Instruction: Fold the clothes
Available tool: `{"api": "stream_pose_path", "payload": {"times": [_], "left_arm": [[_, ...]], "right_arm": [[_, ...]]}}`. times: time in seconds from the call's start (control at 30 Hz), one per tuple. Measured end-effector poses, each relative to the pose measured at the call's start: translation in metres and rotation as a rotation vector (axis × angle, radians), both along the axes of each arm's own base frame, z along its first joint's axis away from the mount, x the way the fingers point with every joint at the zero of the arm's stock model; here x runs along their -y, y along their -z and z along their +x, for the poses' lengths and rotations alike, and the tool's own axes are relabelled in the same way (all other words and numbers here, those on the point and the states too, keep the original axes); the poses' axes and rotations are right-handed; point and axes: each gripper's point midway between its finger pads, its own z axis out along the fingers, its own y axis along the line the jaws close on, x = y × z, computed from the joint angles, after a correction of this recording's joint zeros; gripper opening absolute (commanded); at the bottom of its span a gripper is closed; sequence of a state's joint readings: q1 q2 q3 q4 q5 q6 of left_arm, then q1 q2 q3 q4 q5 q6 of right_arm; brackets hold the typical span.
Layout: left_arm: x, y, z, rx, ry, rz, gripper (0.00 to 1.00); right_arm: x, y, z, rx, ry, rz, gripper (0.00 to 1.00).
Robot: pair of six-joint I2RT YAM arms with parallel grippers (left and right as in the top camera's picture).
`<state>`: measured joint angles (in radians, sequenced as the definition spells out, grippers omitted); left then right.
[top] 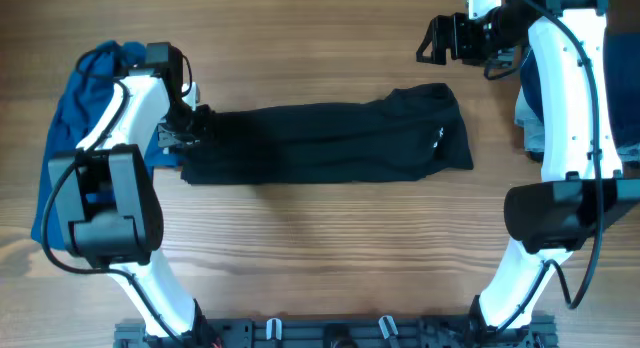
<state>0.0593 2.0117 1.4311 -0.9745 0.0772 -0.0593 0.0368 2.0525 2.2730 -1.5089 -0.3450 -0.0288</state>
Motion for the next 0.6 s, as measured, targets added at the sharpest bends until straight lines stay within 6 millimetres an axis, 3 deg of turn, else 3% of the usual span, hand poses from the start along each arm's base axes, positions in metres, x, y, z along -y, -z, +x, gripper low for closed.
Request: {"api": "stream_pose_path", "payload": {"times": [0.2, 0.37, 0.6], "left_arm": [[-0.001, -0.002, 0.012, 0.057, 0.051, 0.010, 0.82], [-0.002, -0.003, 0.027, 0.119, 0.059, 0.016, 0.81], [-0.002, 0.000, 0.029, 0.121, 0.062, 0.016, 0.80]], "right_arm": [[0.000, 0.000, 0.000, 0.000, 0.000, 0.000, 0.93], [0.000, 0.000, 0.000, -0.001, -0.001, 0.003, 0.93], [0.000, 0.000, 0.000, -0.001, -0.001, 0.003, 0.93]]}}
